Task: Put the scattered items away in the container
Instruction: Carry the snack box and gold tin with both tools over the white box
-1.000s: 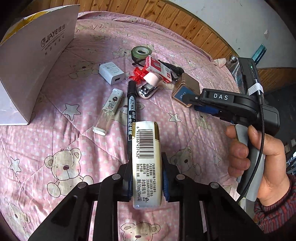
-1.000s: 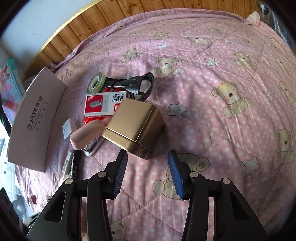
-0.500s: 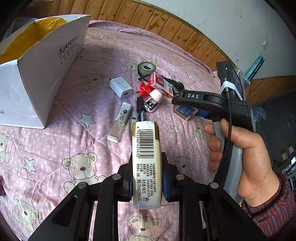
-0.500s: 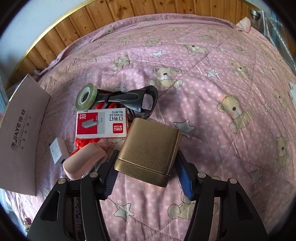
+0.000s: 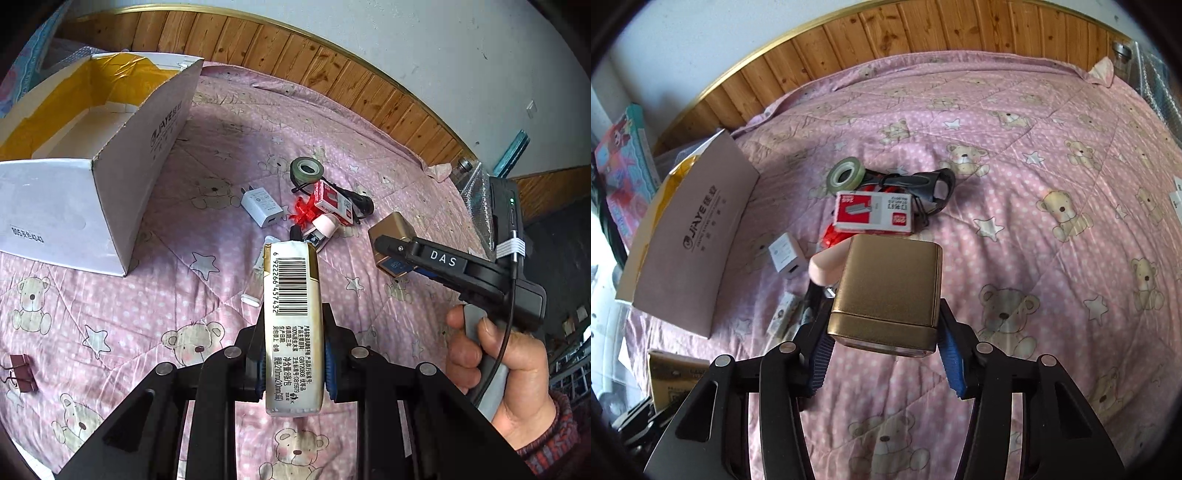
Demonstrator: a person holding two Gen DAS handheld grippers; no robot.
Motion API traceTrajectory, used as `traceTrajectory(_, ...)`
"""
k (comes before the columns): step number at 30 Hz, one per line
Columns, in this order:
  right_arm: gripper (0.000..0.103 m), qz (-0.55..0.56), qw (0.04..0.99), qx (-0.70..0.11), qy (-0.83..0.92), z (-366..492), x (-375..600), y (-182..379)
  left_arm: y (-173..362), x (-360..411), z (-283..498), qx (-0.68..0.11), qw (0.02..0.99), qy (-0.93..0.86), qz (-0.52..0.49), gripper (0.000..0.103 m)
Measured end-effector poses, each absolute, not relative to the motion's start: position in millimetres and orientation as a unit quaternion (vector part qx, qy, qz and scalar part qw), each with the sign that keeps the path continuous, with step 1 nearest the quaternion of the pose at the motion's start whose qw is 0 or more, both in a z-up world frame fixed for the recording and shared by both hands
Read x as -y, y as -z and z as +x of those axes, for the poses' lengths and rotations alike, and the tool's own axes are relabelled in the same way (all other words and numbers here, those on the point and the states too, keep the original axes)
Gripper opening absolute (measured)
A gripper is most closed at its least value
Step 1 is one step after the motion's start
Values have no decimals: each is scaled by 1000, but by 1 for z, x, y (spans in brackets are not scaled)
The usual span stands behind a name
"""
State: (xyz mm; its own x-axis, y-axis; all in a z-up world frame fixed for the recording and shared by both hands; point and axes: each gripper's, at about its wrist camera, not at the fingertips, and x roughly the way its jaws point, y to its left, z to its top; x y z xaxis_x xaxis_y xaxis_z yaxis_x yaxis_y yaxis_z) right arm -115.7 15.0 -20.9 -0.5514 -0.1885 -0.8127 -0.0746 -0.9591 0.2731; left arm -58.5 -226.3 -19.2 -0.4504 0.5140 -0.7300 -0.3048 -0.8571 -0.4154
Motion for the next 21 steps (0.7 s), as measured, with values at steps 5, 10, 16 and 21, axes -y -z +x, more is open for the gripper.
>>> traceTrajectory(5, 53, 475, 74, 125, 868, -104, 15, 15, 8, 234, -58, 103, 218, -851, -466, 24)
traceTrajectory(10, 53, 464, 114, 122, 870, -97, 35, 1, -6, 243, -60, 98, 204, -859, -458, 24)
traceTrajectory(16, 53, 449, 149, 102, 875, -96, 61, -23, -26, 256, -66, 92, 182, -874, -442, 24)
traceTrajectory(21, 53, 439, 170, 89, 878, -99, 81, -41, -45, 265, -72, 88, 172, -885, -424, 24)
